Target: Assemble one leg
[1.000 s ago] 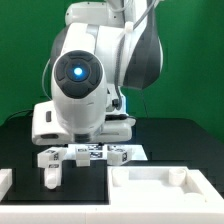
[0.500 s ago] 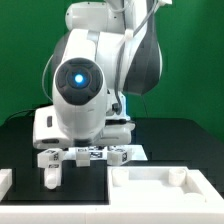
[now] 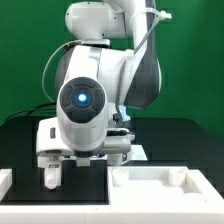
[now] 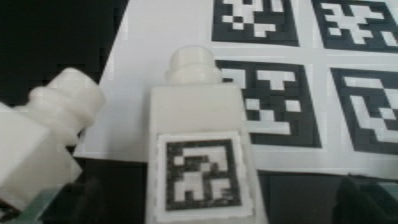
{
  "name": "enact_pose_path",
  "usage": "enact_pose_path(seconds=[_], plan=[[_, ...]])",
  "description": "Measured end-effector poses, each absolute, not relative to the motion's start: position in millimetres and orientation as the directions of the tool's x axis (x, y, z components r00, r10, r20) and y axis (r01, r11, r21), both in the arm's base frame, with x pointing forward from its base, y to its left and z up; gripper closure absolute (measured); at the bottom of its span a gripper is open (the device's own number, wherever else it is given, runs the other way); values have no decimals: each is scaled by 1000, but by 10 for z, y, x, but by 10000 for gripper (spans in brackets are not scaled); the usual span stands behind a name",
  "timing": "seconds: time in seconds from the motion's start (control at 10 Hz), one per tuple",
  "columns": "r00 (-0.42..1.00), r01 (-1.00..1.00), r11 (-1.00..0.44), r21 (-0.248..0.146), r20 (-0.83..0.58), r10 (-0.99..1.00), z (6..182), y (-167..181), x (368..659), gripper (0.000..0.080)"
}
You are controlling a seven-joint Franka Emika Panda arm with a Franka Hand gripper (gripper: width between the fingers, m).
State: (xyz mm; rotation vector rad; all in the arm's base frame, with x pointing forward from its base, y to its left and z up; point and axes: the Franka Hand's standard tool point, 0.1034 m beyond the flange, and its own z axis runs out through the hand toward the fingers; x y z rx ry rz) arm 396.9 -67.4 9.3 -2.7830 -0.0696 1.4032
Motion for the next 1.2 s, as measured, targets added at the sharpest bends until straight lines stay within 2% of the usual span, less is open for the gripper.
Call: enact_pose_path(seconds=[0.1,0.3,0.4,0.6,0.8,0.9,1.0,1.2], plan=[[594,29,-999,-42,-803,50,93,-676,3969,151],[594,29,-999,-42,-803,50,91,-676,3967,413],[593,29,-999,-42,-803,50,90,-676,3967,516],[595,32,-998,-45,-802,56,138,-667,3995,515],[615,55,-996,-72,-783,90,679,-524,4198,515],[616,61,-995,-74,-782,96,865,-440,4251,515],[684,78,-994,-72,-722,106,859,-421,4349,515],[765,86,-994,-64,-635,107,841,-441,4363,515]])
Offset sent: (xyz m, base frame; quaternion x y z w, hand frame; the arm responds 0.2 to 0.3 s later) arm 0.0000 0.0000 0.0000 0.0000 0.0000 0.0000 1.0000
